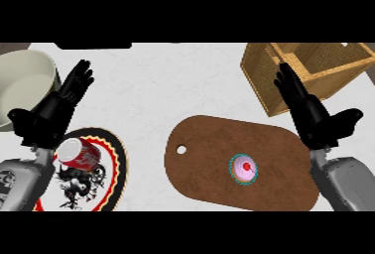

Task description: Pick the cupcake from the cutting board and place it in the basket

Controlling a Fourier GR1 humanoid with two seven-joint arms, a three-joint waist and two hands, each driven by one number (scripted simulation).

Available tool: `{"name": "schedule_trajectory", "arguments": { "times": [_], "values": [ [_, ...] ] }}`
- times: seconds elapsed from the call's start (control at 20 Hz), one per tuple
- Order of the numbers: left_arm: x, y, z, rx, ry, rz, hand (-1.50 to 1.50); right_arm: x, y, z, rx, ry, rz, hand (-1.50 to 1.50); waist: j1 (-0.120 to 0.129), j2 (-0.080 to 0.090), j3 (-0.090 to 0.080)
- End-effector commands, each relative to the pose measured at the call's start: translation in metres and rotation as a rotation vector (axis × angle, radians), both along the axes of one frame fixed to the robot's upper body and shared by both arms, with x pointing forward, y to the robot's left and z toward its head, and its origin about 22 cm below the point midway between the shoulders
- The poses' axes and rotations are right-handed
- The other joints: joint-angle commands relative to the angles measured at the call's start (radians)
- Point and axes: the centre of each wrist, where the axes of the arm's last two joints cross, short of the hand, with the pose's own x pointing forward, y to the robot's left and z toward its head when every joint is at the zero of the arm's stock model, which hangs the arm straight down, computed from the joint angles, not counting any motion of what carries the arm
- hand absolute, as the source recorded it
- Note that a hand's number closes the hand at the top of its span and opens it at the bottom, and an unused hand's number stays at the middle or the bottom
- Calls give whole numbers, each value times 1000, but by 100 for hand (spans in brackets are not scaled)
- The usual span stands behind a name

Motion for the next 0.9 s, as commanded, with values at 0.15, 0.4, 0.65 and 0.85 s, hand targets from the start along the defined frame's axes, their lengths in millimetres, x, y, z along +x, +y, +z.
{"name": "schedule_trajectory", "arguments": {
  "times": [0.15,0.4,0.65,0.85],
  "values": [
    [-37,-12,-21,-154,-49,154,0,-52,-14,37,10,-122,-91,150,2,-12,-1],
    [-45,-28,-49,-277,7,198,0,-100,62,43,-107,-297,216,150,7,-14,-4],
    [-51,-32,-49,-284,6,192,0,-120,104,12,-178,-202,-122,-150,-2,-15,-6],
    [-58,-21,-56,-271,19,236,0,-104,56,6,-481,-149,-343,-150,-41,-26,-15]
  ]
}}
